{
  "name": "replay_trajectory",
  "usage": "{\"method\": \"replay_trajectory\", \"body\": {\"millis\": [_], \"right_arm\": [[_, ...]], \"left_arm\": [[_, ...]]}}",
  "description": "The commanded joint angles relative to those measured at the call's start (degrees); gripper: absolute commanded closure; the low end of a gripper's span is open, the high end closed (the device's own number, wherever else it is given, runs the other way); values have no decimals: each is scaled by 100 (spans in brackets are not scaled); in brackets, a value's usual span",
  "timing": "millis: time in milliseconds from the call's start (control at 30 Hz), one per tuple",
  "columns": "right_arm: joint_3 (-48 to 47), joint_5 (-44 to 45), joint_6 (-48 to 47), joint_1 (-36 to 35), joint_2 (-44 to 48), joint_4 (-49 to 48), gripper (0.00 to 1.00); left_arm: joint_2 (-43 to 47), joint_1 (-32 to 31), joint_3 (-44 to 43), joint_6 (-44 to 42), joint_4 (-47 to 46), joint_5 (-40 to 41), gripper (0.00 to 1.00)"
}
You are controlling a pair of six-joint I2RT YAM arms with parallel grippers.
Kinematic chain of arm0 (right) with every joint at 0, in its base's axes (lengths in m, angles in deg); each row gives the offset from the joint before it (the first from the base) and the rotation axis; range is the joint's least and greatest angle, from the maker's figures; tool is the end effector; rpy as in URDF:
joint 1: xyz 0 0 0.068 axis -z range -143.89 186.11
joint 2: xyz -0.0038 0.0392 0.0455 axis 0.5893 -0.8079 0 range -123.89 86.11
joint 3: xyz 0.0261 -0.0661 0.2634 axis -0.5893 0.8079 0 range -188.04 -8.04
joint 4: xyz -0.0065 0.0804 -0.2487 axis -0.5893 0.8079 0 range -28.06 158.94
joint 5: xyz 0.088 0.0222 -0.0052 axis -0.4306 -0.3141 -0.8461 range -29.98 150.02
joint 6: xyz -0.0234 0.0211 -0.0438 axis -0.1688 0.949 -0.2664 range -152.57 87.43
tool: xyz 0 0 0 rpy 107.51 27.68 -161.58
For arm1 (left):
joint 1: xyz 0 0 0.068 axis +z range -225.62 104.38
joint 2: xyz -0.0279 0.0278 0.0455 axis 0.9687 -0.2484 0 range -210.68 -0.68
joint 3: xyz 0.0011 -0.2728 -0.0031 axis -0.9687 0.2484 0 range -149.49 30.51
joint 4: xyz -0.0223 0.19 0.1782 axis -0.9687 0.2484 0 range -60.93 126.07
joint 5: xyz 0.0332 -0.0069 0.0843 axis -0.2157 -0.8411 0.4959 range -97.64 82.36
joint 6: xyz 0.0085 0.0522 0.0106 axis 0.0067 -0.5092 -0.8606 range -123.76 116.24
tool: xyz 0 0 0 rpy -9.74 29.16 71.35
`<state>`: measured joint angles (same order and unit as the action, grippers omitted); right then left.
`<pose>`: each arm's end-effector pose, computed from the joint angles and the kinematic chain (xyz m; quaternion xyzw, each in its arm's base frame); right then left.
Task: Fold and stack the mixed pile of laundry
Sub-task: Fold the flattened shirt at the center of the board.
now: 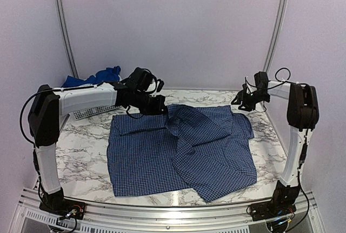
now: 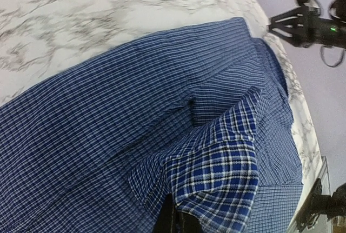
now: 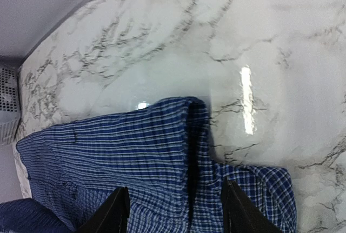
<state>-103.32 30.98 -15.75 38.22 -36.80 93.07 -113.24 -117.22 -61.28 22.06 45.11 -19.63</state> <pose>0.4632 0.0002 0.1847 0.0868 0.9307 0.2728 0.2276 0.3382 -0.3101 0.2613 0.1684 0.8744 -0.3248 0.3186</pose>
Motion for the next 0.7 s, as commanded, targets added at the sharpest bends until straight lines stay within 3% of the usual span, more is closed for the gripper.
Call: {"method": "replay_trajectory", "body": {"millis": [0, 133, 300, 667], "right_arm": [[14, -643, -173, -426, 407, -509, 49], [-45, -1030, -378, -742, -126, -283, 53], [59, -882, -397, -750, -597, -36, 55], [-308, -821, -83, -636, -261, -190, 50]], "left_arm": [[267, 321, 464, 868, -356, 158, 100], [382, 541, 950, 1163, -536, 319, 100], [618, 786, 1465, 1354, -584, 675, 100], [590, 1151, 2196, 1719, -689, 781, 100]]}}
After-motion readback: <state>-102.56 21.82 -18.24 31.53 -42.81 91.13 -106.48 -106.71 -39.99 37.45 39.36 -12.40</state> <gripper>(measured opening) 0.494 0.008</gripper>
